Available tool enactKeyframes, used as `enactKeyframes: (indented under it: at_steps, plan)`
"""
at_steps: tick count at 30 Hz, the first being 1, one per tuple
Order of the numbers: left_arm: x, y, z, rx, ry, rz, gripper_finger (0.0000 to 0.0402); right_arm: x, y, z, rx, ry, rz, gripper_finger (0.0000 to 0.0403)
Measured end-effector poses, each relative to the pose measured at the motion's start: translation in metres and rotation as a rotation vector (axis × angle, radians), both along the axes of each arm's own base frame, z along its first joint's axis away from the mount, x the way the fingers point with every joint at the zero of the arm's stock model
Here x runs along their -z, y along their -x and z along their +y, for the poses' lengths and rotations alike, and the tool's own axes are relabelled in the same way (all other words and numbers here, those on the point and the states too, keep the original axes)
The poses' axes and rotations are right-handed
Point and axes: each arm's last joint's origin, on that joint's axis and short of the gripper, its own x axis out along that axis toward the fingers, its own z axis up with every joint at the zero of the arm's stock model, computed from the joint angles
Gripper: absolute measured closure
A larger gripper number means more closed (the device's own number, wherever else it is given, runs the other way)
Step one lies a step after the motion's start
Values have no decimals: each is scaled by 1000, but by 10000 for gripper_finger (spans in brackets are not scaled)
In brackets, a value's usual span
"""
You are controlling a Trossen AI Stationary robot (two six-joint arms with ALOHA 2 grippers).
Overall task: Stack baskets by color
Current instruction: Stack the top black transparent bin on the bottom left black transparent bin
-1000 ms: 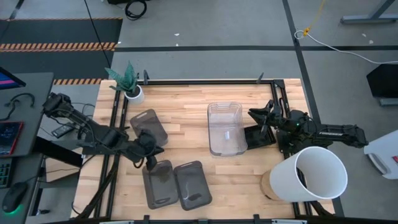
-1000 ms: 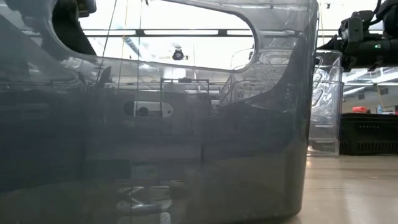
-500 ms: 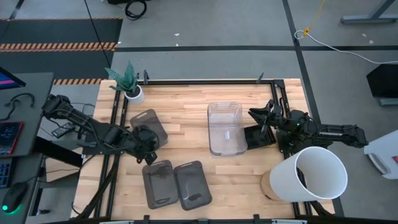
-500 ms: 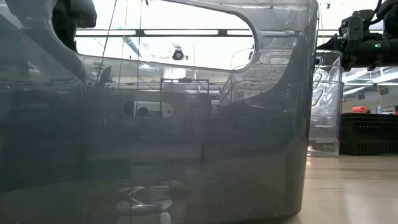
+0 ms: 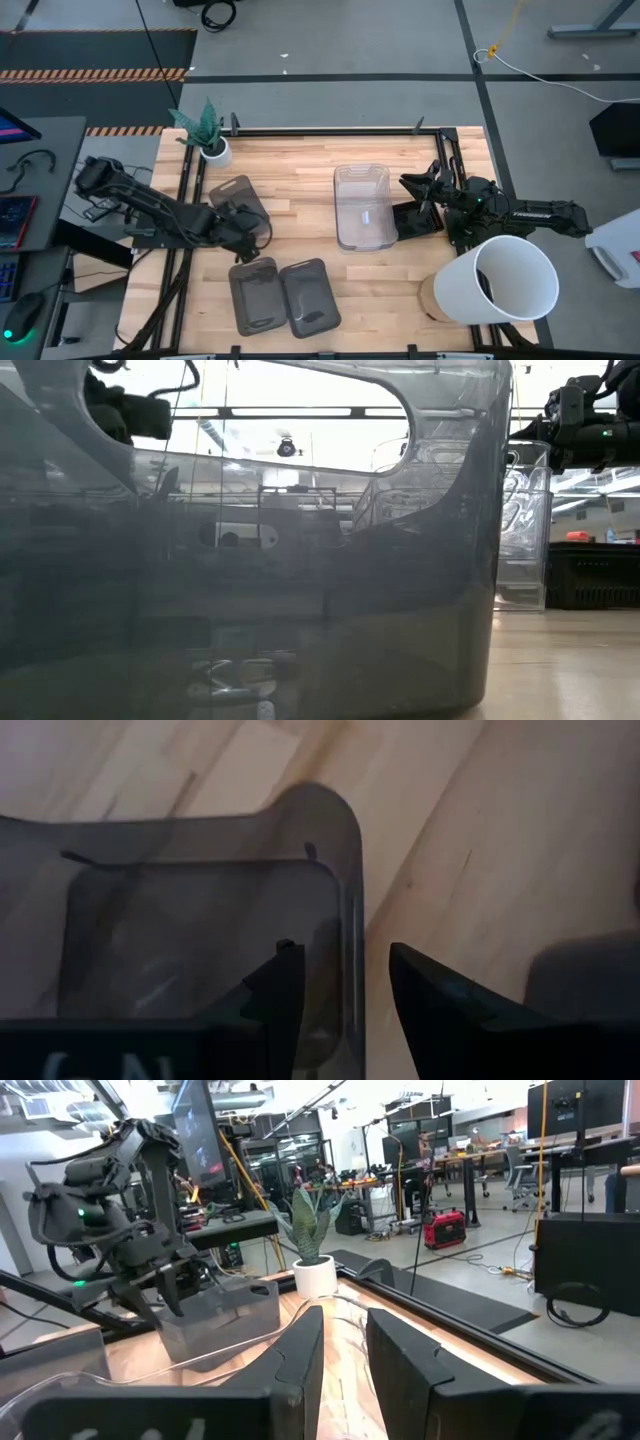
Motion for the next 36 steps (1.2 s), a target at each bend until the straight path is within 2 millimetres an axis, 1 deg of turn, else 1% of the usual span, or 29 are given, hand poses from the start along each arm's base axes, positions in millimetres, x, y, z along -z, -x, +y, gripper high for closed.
enactKeyframes:
  at_steps: [7,11,15,21,24,26,29,33,36]
  plan:
    - [14,-8,4,-26,6,84,247,0,0,0,0,0,0,317]
    - [20,-12,8,-46,36,122,261,0,0,0,0,0,0,317]
    - [25,-14,13,-65,110,169,295,0,0,0,0,0,0,317]
    - [25,-15,15,-47,138,184,387,0,0,0,0,0,-1,317]
    - [24,-14,13,-31,145,194,391,0,0,0,0,0,-1,317]
    - [19,-14,11,-18,143,207,394,0,0,0,0,0,0,317]
    - [3,-18,7,-4,137,214,396,0,0,0,0,0,0,317]
    - [-31,-23,-3,24,66,189,397,0,0,0,0,0,0,317]
    - [-57,-25,-15,68,38,137,398,0,0,0,0,0,0,317]
